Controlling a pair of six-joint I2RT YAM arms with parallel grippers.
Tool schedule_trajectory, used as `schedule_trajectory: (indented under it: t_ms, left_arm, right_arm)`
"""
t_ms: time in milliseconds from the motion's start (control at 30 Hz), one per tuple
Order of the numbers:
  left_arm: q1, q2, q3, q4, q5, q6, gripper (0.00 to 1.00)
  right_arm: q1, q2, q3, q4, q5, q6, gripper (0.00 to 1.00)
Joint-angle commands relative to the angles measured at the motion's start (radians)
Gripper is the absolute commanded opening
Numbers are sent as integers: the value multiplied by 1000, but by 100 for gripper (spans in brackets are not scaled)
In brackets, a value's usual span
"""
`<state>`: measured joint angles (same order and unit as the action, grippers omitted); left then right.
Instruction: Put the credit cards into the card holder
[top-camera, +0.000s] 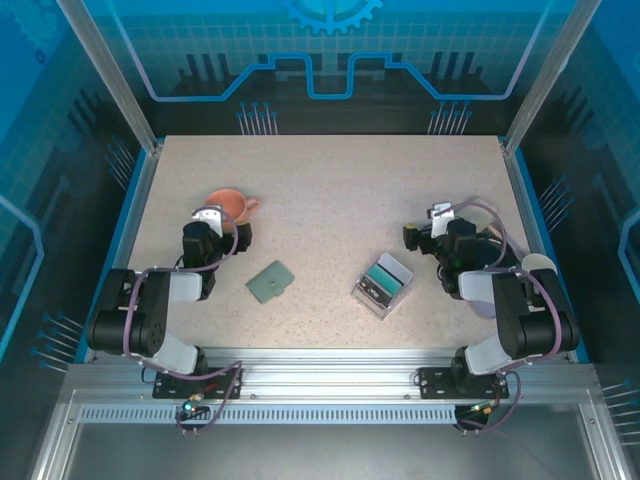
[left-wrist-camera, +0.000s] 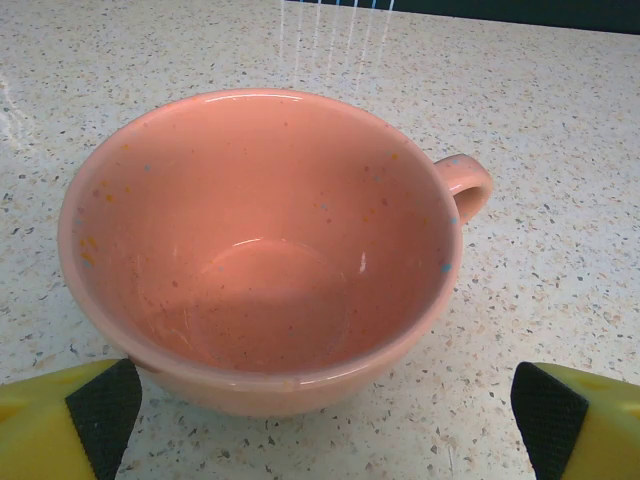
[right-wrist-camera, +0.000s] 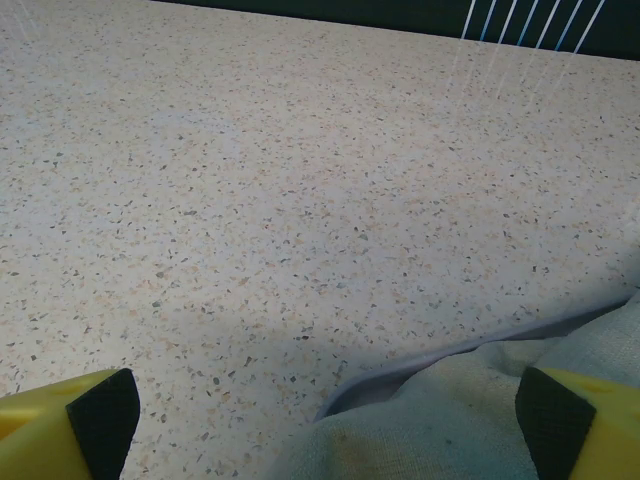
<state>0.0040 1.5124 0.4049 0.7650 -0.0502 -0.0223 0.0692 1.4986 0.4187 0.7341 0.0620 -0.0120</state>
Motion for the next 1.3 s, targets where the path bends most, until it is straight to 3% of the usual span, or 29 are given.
schedule_trajectory:
  t_ms: [0, 767, 833, 967, 1067, 1167, 1200, 1267]
  left_arm:
    - [4, 3, 17, 8, 38, 21, 99]
    - [2, -40, -10, 20, 30, 16, 99]
    - [8, -144, -18, -59, -8, -15, 99]
    - [28, -360, 60, -377, -13, -147, 99]
    - [28, -495, 141, -627, 29, -268, 99]
    - [29, -605, 215, -903, -56, -532, 99]
    - [36, -626, 226, -959, -13, -546, 99]
    - [38, -650, 227, -969, 200, -500, 99]
  right_arm:
    - [-12, 6, 14, 21, -16, 1, 100]
    - [14, -45, 21, -30, 16, -22, 100]
    - [36, -142, 59, -195, 63, -10, 100]
    - [37, -337, 199, -693, 58, 143, 100]
    - [11, -439, 312, -1058, 27, 399, 100]
    - [-22, -471, 381, -1281, -219, 457, 100]
    - [-22, -485, 373, -1308, -315, 475, 100]
    - [-8, -510, 340, -1335, -458, 518, 100]
